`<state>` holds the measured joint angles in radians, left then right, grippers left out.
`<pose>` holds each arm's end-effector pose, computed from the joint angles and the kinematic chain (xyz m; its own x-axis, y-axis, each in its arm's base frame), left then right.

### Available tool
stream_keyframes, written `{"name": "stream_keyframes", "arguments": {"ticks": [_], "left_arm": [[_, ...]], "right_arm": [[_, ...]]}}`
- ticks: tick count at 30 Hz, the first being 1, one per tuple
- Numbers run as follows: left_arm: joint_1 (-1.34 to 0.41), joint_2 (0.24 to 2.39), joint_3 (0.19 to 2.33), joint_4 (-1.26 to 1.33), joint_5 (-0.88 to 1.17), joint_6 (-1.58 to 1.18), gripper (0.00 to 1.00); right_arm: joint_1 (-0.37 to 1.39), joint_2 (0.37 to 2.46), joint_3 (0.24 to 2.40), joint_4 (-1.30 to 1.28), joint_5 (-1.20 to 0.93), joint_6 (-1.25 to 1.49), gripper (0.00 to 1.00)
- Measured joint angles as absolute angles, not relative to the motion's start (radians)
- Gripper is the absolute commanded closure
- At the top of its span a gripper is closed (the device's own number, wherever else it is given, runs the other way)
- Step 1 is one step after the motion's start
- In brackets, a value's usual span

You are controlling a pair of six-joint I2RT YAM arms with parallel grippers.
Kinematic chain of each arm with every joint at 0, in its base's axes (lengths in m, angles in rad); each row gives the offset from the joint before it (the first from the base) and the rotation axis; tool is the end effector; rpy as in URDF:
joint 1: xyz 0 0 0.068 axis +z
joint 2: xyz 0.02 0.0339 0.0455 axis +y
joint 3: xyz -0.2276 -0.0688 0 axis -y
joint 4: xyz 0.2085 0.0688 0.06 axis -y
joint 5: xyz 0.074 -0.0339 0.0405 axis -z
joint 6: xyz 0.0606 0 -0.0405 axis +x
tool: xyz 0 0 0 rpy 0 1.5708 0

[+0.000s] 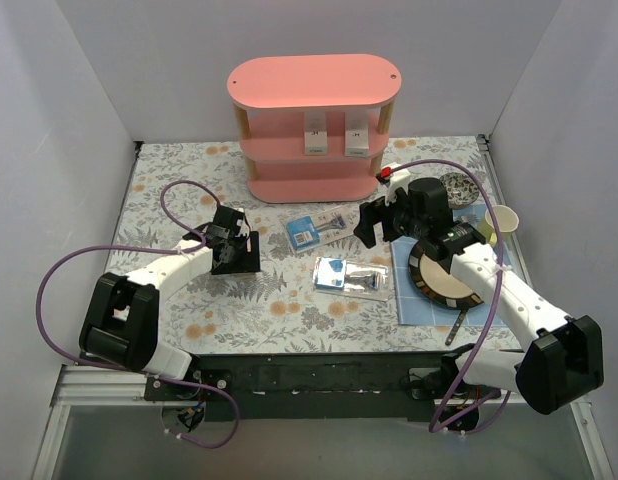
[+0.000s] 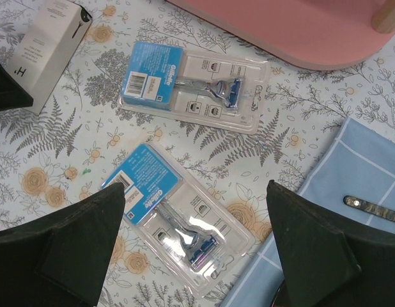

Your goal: Place and organize the shaving razors onto the shelf

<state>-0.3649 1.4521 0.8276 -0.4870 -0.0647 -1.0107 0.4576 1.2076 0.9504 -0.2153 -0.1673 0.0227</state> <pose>0.2414 -0.0880 0.1457 -0.7239 -0.6285 -0.2846 -0.5344 0.7717 -0.3448 0.2424 0.1306 0.2704 -0.4211 -0.1824 -0.8885 -0.5592 0.8234 0.0960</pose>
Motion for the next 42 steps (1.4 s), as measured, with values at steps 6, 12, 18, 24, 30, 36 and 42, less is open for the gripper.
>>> {"name": "stream_keyframes", "arguments": {"ticks": [6, 12, 18, 24, 30, 36, 42], "left_arm": [[-0.365, 1.454, 0.827, -0.486, -0.066, -1.011, 0.32], [-0.365, 1.467, 0.827, -0.486, -0.066, -1.011, 0.29], [-0.365, 1.468, 0.827, -0.486, -0.059, -1.006, 0.55], [-0.365, 1.464, 0.828, -0.489, -0.055, -0.974, 0.6], [-0.365, 1.381, 0.84, -0.557, -0.077, -0.906, 0.62], [-0.365, 1.282, 0.959, -0.591, -0.096, -0.817, 0.67], [-0.365, 1.306, 1.121, -0.581, -0.078, -0.769, 0.67]], "right_arm": [[0.455, 1.215, 0.95, -0.206, -0.171, 0.024, 0.02], [0.452, 1.216, 0.937, -0.191, -0.172, 0.024, 0.02], [0.451, 1.223, 0.933, -0.184, -0.176, 0.024, 0.02], [0.451, 1.224, 0.933, -0.181, -0.176, 0.023, 0.02], [0.446, 1.224, 0.933, -0.181, -0.175, 0.022, 0.02], [0.443, 1.224, 0.923, -0.175, -0.175, 0.021, 0.02], [0.441, 1.224, 0.918, -0.175, -0.175, 0.019, 0.02]]}}
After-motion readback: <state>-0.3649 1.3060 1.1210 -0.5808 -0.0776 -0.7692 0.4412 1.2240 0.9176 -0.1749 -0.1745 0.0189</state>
